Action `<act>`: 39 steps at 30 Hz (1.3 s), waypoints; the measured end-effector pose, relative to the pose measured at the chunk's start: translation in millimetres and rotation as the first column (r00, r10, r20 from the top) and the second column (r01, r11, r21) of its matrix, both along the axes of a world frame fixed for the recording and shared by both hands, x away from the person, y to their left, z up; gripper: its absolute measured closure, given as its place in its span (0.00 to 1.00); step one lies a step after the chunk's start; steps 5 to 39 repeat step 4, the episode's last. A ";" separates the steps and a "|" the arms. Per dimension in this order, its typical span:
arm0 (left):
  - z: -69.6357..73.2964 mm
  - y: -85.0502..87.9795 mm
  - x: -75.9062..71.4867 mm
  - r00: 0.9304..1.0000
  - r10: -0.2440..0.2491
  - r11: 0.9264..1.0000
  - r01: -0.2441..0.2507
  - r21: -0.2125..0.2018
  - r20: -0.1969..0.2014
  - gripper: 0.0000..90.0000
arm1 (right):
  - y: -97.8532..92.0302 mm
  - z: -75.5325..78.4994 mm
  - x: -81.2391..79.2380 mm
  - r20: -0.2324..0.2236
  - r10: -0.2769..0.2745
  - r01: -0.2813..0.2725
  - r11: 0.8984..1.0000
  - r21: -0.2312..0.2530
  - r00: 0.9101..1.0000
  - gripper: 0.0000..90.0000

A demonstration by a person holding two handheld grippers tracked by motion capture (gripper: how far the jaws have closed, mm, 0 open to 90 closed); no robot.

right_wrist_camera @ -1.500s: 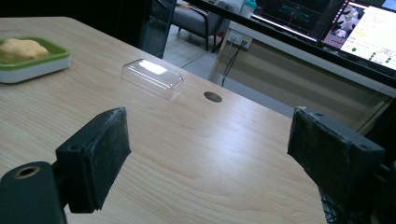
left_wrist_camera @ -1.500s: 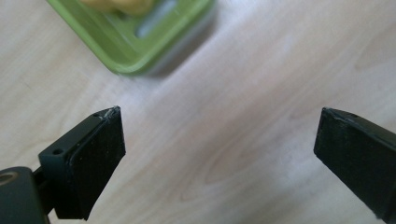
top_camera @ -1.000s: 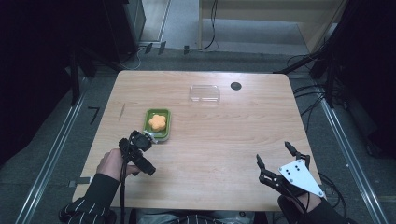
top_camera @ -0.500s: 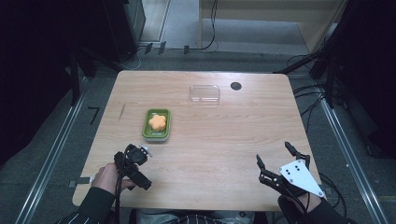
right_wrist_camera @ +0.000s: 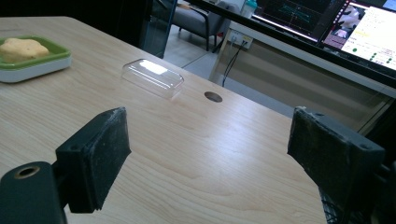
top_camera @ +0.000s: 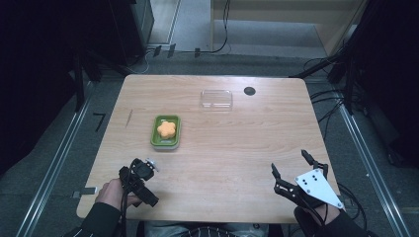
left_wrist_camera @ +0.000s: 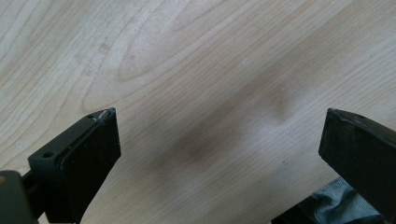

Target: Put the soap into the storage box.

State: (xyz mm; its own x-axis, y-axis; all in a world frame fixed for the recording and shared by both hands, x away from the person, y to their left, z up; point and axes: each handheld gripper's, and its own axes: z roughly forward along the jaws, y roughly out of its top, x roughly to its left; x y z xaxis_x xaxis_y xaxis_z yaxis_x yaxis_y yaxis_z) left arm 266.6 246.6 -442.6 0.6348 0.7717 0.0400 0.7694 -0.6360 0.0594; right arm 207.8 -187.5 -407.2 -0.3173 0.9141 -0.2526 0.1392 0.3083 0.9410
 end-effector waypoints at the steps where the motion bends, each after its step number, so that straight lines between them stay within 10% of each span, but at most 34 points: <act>1: -0.7 -0.2 0.3 1.000 0.000 1.000 0.000 -0.003 0.002 0.00 | -0.1 -0.1 0.1 0.001 0.001 -0.001 1.000 0.000 1.000 0.15; 39: -0.8 -0.9 1.3 1.000 0.004 1.000 -0.004 -0.001 0.009 0.00 | -1.5 -0.5 0.5 0.005 -0.001 0.001 1.000 0.008 1.000 0.15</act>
